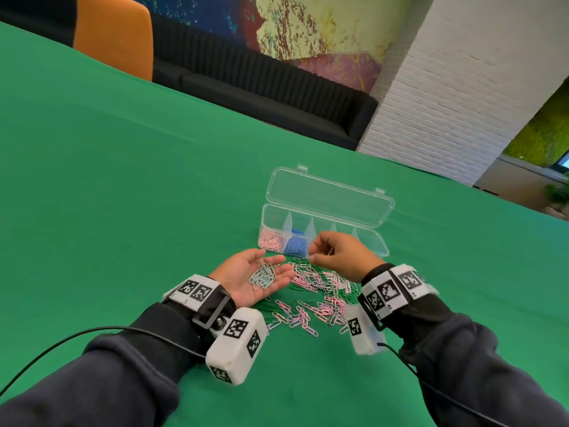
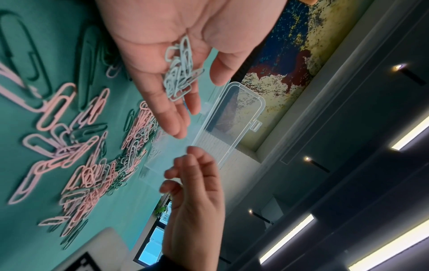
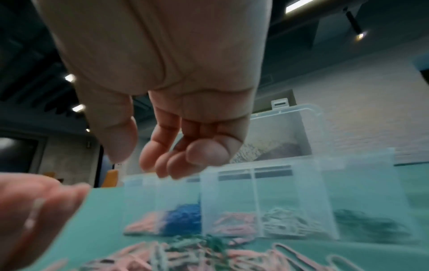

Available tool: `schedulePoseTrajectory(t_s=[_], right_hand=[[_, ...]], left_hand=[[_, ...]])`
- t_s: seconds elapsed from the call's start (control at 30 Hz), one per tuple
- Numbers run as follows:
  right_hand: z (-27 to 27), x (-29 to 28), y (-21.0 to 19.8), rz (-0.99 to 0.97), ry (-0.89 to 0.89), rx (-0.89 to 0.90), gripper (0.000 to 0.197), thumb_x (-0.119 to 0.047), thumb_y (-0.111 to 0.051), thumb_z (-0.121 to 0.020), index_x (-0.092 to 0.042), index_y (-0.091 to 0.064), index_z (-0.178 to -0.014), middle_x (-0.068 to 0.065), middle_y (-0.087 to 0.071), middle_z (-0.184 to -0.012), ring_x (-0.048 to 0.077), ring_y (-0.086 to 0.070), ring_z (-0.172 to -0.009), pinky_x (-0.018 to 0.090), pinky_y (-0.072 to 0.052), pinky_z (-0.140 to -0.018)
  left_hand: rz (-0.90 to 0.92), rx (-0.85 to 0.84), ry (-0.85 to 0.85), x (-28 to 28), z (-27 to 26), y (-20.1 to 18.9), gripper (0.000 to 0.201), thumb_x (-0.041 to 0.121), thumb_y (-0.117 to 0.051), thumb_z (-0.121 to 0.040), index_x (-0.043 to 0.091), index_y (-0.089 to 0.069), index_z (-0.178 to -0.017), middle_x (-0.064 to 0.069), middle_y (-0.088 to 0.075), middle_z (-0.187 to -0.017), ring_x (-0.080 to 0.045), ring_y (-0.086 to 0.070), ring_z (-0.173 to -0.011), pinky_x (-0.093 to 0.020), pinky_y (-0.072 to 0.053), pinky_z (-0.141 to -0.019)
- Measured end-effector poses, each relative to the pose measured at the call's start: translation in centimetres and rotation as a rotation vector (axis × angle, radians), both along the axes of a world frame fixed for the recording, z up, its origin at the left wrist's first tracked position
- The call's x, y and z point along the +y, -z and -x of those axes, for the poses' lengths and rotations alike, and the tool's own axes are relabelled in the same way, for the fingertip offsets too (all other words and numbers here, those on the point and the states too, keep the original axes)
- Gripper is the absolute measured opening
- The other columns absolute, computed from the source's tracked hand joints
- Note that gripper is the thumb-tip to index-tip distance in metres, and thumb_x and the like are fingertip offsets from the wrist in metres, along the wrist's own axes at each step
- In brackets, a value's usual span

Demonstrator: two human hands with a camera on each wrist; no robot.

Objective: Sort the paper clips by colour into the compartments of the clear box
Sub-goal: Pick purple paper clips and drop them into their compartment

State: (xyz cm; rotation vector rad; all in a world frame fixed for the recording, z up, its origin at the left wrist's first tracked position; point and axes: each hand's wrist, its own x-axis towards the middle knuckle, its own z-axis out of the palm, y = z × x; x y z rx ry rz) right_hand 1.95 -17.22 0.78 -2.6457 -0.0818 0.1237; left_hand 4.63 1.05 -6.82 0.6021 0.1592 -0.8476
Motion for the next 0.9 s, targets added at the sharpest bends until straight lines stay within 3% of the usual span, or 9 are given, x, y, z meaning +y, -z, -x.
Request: schedulePoseTrajectory(t_s=[0.1, 0.2, 0.3, 0.4, 0.47, 0.6, 0.7, 0.8, 0.9], right_hand=[[-0.5, -0.6, 0.9, 0.144, 0.027, 0.122, 0.011, -0.018, -0.062, -0.088, -0.013, -0.063, -0.098, -0.001, -0.062, -0.089, 0.012, -0.056, -0.078, 0.025, -0.049, -0.077], [-0.8, 0.1, 1.9, 0.221, 0.0, 0.204, 0.016, -0.019, -0.061, -0.089, -0.015, -0.064, -0.104, -0.009, -0.056, -0.082, 0.008, -0.053, -0.076, 0.023, -0.046, -0.076], [-1.0, 0.7, 2.3, 0.213, -0.033, 0.291, 0.009, -0.012, -0.058, -0.09, -0.016, -0.064, -0.095, -0.01, -0.056, -0.08, 0.01, -0.055, -0.079, 0.025, -0.05, -0.081], [-1.7, 0.6, 2.1, 0.217, 0.01, 0.199, 0.018, -0.005, -0.055, -0.088, -0.02, -0.054, -0.077, -0.009, -0.054, -0.078, 0.013, -0.055, -0.08, 0.028, -0.05, -0.084], [-2.3, 0.4, 2.0, 0.263, 0.041, 0.16, 0.019, -0.004, -0.056, -0.086, -0.019, -0.051, -0.076, -0.004, -0.056, -0.083, 0.015, -0.055, -0.083, 0.029, -0.05, -0.084], [-2.7, 1.1, 2.7, 0.422, 0.007, 0.256, 0.025, -0.013, -0.063, -0.085, -0.021, -0.047, -0.068, 0.001, -0.057, -0.089, 0.016, -0.053, -0.084, 0.026, -0.048, -0.082], [-2.8, 1.6, 3.0, 0.512, -0.017, 0.256, 0.027, -0.013, -0.059, -0.086, -0.021, -0.044, -0.066, 0.0, -0.054, -0.083, 0.017, -0.051, -0.085, 0.028, -0.048, -0.086], [-2.8, 1.6, 2.7, 0.519, -0.02, 0.254, 0.028, -0.011, -0.053, -0.088, -0.02, -0.042, -0.064, -0.004, -0.046, -0.072, 0.017, -0.049, -0.084, 0.026, -0.046, -0.082], [-2.8, 1.5, 2.5, 0.514, -0.045, 0.24, 0.024, -0.008, -0.05, -0.088, -0.018, -0.044, -0.068, -0.002, -0.049, -0.075, 0.017, -0.049, -0.083, 0.027, -0.046, -0.08]], left_hand=[[0.012, 0.001, -0.027, 0.3, -0.3, 0.0, 0.044, 0.025, -0.028, -0.102, -0.005, -0.058, -0.093, -0.022, -0.065, -0.077, -0.029, -0.069, -0.06, -0.033, -0.058, -0.051], [0.017, 0.005, -0.061, 0.8, -0.7, -0.1, 0.042, 0.025, -0.028, -0.101, -0.005, -0.058, -0.093, -0.021, -0.064, -0.077, -0.027, -0.068, -0.058, -0.031, -0.057, -0.049], [0.026, 0.023, -0.114, 1.6, -1.3, -0.1, 0.041, 0.025, -0.03, -0.101, -0.004, -0.057, -0.094, -0.02, -0.063, -0.078, -0.026, -0.067, -0.057, -0.03, -0.057, -0.049], [0.022, 0.035, -0.153, 1.9, -1.5, -0.1, 0.039, 0.024, -0.031, -0.101, -0.003, -0.057, -0.093, -0.019, -0.062, -0.08, -0.026, -0.067, -0.056, -0.03, -0.057, -0.048], [0.012, 0.029, -0.149, 1.8, -1.5, 0.0, 0.038, 0.024, -0.032, -0.101, -0.003, -0.057, -0.094, -0.019, -0.061, -0.082, -0.026, -0.067, -0.057, -0.03, -0.057, -0.049], [0.012, 0.028, -0.125, 1.7, -1.4, 0.2, 0.039, 0.025, -0.032, -0.101, -0.004, -0.058, -0.097, -0.019, -0.062, -0.083, -0.026, -0.068, -0.061, -0.031, -0.058, -0.051], [0.007, 0.029, -0.126, 1.6, -1.3, 0.2, 0.039, 0.024, -0.031, -0.101, -0.004, -0.058, -0.096, -0.019, -0.063, -0.08, -0.026, -0.067, -0.06, -0.031, -0.058, -0.052], [-0.002, 0.029, -0.119, 1.4, -1.2, 0.0, 0.039, 0.023, -0.031, -0.101, -0.004, -0.058, -0.093, -0.019, -0.062, -0.076, -0.026, -0.067, -0.056, -0.031, -0.057, -0.049], [-0.007, 0.025, -0.113, 1.3, -1.2, 0.0, 0.039, 0.023, -0.03, -0.101, -0.004, -0.057, -0.092, -0.019, -0.062, -0.076, -0.026, -0.067, -0.055, -0.031, -0.057, -0.048]])
